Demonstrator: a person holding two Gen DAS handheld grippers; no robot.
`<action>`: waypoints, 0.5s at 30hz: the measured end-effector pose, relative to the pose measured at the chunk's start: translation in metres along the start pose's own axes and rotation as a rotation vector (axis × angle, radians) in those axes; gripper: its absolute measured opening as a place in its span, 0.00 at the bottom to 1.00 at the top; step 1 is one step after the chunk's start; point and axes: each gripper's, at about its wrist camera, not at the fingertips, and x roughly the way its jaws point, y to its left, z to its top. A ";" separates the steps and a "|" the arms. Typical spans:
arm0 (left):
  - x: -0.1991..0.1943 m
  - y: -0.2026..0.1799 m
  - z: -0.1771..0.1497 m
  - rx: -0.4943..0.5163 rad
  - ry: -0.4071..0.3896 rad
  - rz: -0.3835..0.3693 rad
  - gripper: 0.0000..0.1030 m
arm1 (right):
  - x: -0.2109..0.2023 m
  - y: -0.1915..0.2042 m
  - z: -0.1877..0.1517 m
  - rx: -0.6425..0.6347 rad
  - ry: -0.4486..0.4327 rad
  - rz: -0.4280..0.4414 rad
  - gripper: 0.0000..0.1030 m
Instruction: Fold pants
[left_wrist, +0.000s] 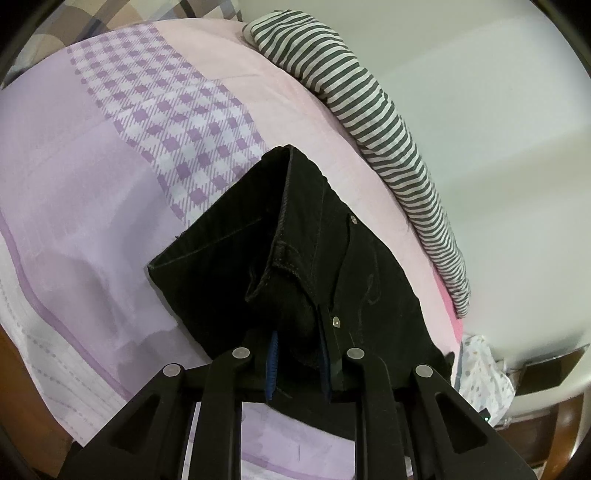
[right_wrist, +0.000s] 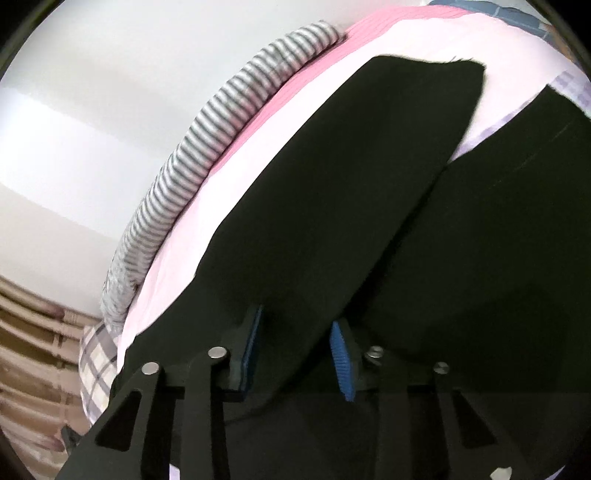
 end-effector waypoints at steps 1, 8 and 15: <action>0.001 -0.001 0.000 0.000 0.001 0.003 0.18 | -0.002 -0.003 0.004 0.004 -0.011 -0.005 0.26; 0.006 -0.006 0.003 0.039 0.013 0.046 0.18 | -0.006 -0.019 0.028 0.008 -0.032 -0.050 0.11; 0.013 -0.015 0.011 0.150 0.068 0.094 0.17 | -0.027 0.008 0.025 -0.121 -0.071 -0.161 0.05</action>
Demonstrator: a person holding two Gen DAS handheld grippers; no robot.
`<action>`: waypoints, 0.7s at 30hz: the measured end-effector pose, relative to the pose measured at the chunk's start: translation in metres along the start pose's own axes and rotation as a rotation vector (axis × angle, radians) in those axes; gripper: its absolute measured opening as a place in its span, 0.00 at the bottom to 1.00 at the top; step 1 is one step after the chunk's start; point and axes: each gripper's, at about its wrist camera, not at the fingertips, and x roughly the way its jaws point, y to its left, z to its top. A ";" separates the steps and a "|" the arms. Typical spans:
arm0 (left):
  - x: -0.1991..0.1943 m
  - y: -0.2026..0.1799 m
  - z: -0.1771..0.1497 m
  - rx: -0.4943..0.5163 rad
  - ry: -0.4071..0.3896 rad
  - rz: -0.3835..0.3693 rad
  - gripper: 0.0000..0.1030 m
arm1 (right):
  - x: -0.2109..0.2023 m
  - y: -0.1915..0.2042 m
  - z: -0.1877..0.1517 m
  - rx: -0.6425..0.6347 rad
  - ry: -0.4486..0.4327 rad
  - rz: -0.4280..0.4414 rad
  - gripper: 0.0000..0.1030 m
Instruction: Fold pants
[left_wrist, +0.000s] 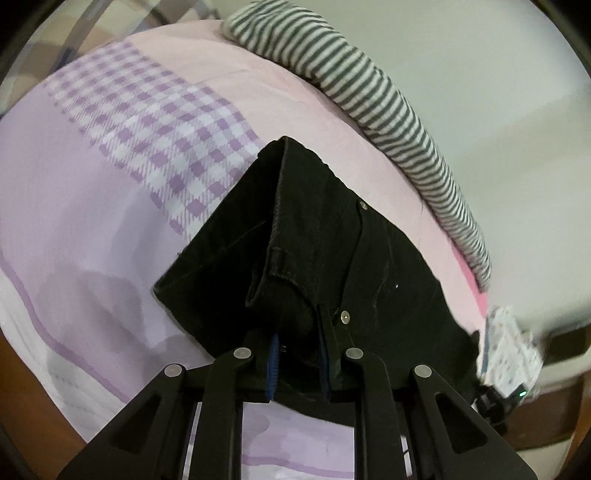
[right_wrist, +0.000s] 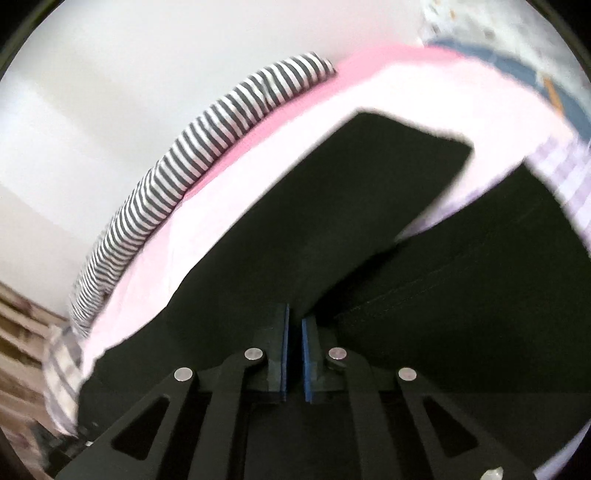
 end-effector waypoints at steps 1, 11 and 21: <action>0.001 -0.002 0.002 0.028 0.011 0.011 0.17 | -0.007 0.004 -0.001 -0.020 -0.011 -0.013 0.05; 0.006 -0.007 0.009 0.247 0.086 0.085 0.17 | -0.067 0.015 -0.040 -0.077 -0.043 -0.087 0.04; 0.014 0.002 0.000 0.370 0.094 0.169 0.17 | -0.057 -0.006 -0.077 -0.022 0.061 -0.126 0.03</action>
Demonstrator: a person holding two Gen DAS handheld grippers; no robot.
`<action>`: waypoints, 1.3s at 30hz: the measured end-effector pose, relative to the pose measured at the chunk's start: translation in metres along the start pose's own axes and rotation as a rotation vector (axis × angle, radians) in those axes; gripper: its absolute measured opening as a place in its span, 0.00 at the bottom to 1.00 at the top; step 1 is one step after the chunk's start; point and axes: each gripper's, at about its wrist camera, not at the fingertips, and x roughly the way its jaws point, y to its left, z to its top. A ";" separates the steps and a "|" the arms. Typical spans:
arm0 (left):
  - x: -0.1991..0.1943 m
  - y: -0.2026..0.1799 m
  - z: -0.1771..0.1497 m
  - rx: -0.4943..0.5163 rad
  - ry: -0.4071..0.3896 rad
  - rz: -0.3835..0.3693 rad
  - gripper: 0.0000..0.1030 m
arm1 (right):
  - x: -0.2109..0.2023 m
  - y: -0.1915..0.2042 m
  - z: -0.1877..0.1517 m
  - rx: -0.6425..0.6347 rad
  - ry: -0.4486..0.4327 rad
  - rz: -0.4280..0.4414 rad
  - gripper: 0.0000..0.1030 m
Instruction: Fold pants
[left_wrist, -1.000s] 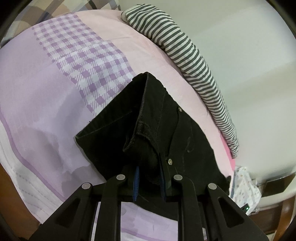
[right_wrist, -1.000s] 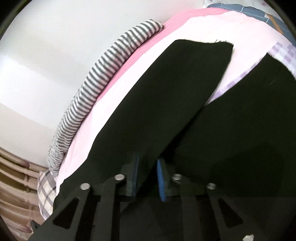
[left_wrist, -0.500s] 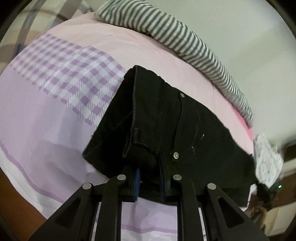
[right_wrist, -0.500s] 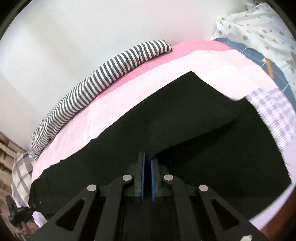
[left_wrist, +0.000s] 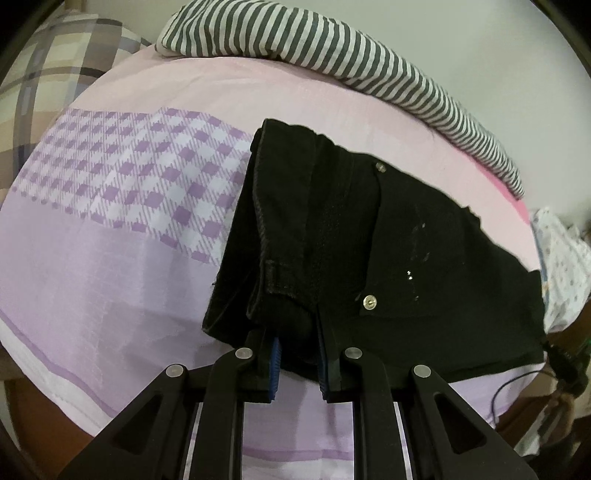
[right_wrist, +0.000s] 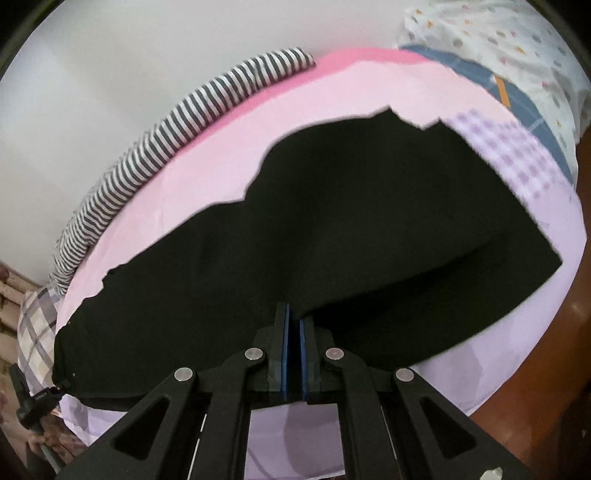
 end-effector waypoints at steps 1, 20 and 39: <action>0.000 -0.003 -0.001 0.021 -0.007 0.017 0.18 | 0.003 -0.001 -0.001 -0.001 0.010 -0.006 0.03; -0.054 -0.063 -0.054 0.338 -0.106 0.152 0.45 | 0.003 -0.011 0.003 0.070 0.016 0.101 0.03; 0.032 -0.345 -0.119 0.931 -0.116 -0.267 0.47 | -0.011 -0.019 0.021 0.142 -0.006 0.245 0.03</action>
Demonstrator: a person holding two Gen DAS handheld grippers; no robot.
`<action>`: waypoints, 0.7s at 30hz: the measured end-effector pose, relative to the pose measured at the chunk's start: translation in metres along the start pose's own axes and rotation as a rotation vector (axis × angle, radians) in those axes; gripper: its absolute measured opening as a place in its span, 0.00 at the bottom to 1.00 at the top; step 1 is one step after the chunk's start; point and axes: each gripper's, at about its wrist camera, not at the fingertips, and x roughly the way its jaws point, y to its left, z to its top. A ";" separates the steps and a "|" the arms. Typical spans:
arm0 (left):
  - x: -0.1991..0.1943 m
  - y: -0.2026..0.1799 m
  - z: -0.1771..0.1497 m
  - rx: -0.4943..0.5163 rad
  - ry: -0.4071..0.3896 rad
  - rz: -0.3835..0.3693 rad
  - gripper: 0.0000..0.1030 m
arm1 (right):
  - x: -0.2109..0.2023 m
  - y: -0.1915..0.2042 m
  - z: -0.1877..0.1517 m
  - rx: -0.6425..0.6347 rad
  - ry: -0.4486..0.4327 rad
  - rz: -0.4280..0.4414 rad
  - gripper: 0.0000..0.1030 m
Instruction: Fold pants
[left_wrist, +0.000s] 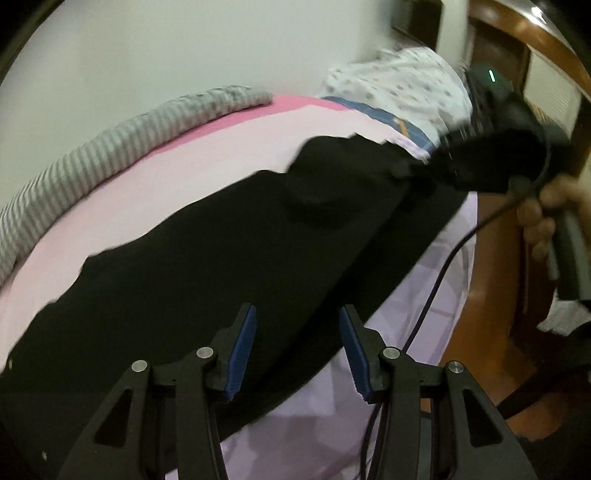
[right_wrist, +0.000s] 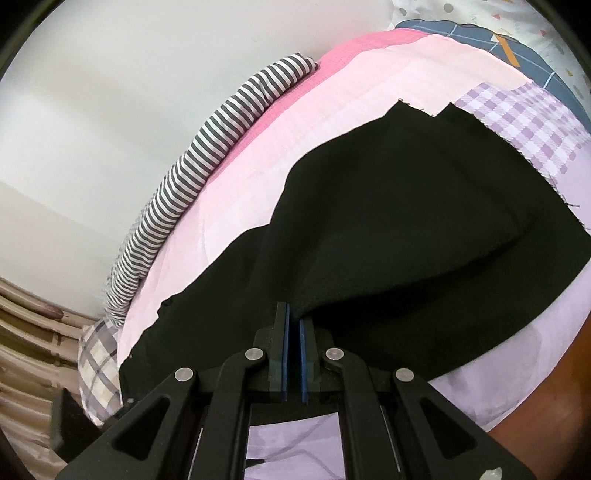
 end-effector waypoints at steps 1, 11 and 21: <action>0.004 -0.005 0.003 0.013 -0.001 0.005 0.47 | -0.001 0.001 0.001 -0.003 0.000 0.006 0.03; 0.046 -0.030 0.027 0.069 0.018 0.060 0.10 | 0.003 -0.012 -0.001 0.023 0.006 0.076 0.09; 0.038 -0.028 0.031 0.028 0.001 0.054 0.07 | 0.010 -0.061 0.008 0.127 -0.016 0.052 0.26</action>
